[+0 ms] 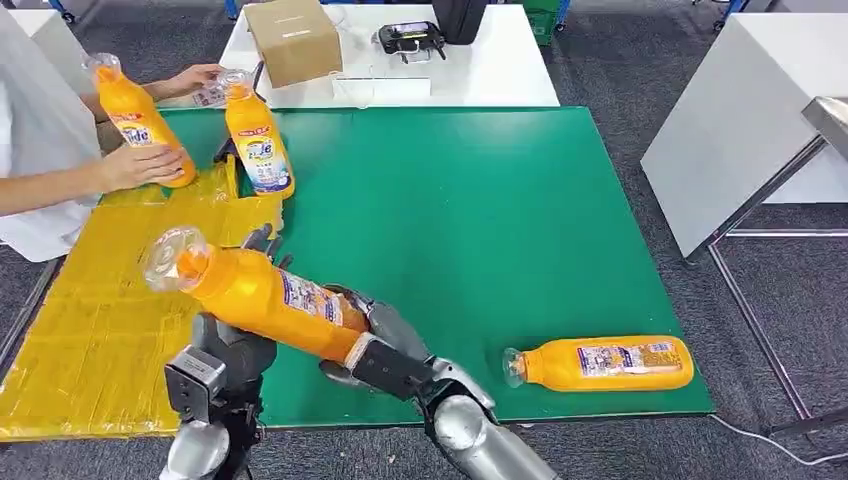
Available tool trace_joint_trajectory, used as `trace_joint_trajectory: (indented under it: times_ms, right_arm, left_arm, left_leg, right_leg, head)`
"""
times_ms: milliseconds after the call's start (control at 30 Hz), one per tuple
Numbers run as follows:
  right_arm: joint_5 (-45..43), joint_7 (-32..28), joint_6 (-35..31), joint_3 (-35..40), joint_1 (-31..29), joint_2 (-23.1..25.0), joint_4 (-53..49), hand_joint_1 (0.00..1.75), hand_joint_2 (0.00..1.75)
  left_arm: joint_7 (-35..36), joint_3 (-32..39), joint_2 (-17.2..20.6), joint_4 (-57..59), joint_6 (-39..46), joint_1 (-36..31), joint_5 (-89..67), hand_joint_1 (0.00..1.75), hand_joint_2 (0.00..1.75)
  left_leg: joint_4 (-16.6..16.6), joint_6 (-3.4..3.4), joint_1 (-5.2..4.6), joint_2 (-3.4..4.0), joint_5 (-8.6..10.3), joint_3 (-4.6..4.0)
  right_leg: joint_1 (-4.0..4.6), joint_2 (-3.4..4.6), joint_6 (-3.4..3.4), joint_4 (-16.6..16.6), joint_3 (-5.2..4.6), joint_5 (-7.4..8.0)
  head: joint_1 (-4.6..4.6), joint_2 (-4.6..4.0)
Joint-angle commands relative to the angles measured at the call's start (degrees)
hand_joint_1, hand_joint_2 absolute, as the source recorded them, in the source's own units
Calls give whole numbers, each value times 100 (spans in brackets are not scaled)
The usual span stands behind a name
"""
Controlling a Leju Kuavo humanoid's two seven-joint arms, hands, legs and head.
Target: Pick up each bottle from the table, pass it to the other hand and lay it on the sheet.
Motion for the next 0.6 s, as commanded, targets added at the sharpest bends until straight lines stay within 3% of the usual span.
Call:
trace_joint_trajectory:
  times_ms: [33,367,400,433,567,600]
  right_arm:
    - [432,-108,67,1409,-495,20,903,175,175]
    - [448,-138,-28,1675,-602,-25,964,175,175]
    - [461,-135,-57,1709,-614,-39,953,175,175]
    - [434,-117,-79,1709,-612,-50,943,175,175]
    - [404,-100,-109,1710,-614,-82,934,175,175]
    - [396,-93,-137,1701,-612,-78,948,175,175]
  left_arm:
    - [2,57,-33,580,37,-345,-12,0,175]
    - [-56,-24,-5,656,404,-446,-358,0,175]
    - [-94,-20,-22,691,582,-455,-536,80,175]
    - [-112,-51,-24,742,764,-473,-730,175,175]
    - [-186,-127,-57,841,1270,-475,-1313,175,175]
    - [-192,-190,-51,887,1406,-487,-1485,155,175]
  left_leg:
    - [-3,-7,2,3,-15,36]
    - [-3,-11,3,-18,-19,42]
    - [-4,-8,3,-12,-12,27]
    - [-2,-11,5,-18,-21,45]
    - [-3,-9,2,-16,-13,32]
    - [-2,-10,3,-18,-17,40]
  right_leg:
    - [-2,34,-8,-3,32,-9]
    - [-2,14,-6,-5,41,-17]
    - [-1,10,-3,-7,26,-8]
    - [-1,16,-6,-4,43,-18]
    - [-2,9,-3,-6,32,-11]
    - [-3,13,-5,-4,39,-15]
  head:
    - [-2,0]
    - [-2,0]
    - [-2,0]
    - [-2,0]
    - [-2,0]
    - [-2,0]
